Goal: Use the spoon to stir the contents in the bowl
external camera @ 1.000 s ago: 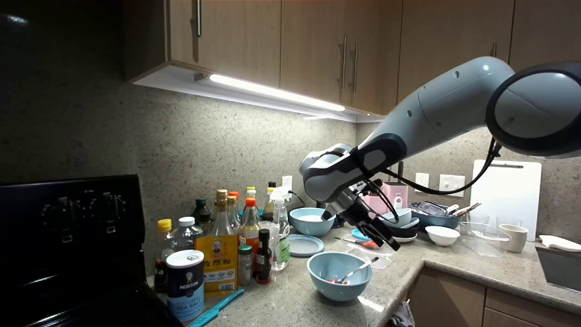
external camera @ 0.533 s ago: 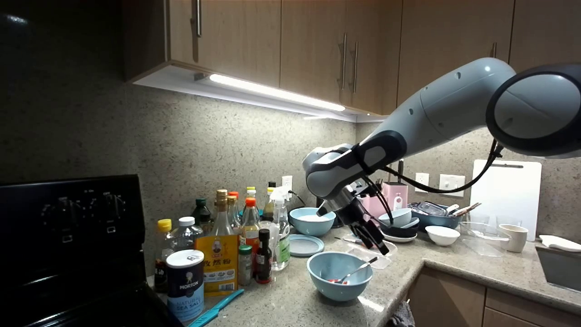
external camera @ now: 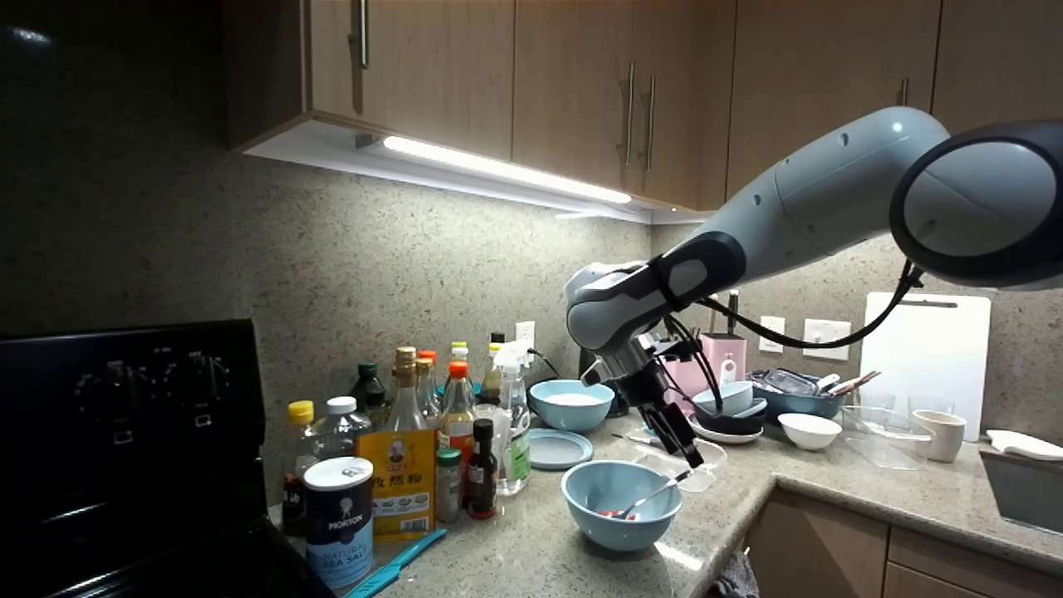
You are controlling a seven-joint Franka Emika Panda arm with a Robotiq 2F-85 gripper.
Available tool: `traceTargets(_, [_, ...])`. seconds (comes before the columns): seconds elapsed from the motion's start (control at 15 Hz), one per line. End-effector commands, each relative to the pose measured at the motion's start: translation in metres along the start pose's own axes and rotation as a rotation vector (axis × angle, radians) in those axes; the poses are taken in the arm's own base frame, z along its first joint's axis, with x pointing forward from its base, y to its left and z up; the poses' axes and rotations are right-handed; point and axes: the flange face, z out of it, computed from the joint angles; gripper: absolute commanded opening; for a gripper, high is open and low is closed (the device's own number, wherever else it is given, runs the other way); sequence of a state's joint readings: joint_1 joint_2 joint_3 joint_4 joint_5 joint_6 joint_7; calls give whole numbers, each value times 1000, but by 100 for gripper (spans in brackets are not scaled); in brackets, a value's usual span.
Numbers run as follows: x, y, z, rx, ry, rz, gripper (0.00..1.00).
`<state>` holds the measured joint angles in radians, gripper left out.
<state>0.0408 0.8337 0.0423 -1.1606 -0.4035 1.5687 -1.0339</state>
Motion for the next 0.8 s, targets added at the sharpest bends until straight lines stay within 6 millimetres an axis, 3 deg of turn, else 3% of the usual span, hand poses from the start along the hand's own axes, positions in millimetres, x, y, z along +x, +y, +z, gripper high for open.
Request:
traceTargets(0.0, [9, -8, 7, 37, -5, -45, 100])
traceTargets(0.4, [19, -15, 25, 130, -37, -116, 100])
traceTargets(0.53, [20, -14, 27, 139, -43, -121, 73])
traceTargets(0.73, [20, -14, 28, 141, -49, -126, 53])
